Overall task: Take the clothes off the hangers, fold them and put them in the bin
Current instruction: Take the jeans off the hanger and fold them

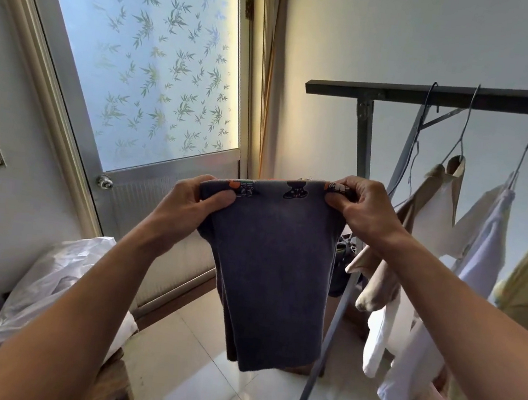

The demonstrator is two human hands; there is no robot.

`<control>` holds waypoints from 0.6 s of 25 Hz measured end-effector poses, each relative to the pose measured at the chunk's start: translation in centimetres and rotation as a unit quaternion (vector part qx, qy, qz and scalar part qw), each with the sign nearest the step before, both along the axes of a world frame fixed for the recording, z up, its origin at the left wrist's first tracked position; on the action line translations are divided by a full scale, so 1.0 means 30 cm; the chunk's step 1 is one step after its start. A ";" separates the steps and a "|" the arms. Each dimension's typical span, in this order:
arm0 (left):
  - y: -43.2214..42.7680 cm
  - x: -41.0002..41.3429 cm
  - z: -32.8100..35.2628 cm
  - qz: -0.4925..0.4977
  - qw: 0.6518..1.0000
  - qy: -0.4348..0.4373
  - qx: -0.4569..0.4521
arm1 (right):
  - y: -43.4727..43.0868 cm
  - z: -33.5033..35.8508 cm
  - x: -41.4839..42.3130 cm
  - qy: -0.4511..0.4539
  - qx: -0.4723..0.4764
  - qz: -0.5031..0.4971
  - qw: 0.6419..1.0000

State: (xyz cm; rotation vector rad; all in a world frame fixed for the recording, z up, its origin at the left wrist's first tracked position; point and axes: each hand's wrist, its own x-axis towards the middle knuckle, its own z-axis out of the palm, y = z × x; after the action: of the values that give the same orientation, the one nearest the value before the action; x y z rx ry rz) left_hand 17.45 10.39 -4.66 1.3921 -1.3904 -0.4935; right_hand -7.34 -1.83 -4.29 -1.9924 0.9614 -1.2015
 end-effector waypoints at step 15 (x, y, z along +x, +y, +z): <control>-0.048 -0.125 0.031 0.093 0.991 0.095 -0.001 | 0.179 -0.173 0.128 -0.012 0.153 0.186 0.971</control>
State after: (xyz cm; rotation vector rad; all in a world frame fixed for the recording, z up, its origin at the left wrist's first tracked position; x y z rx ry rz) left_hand 13.71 8.95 -3.73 1.4177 -1.0969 -0.4883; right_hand -3.52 3.54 -9.46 -1.8031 0.6740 -0.8149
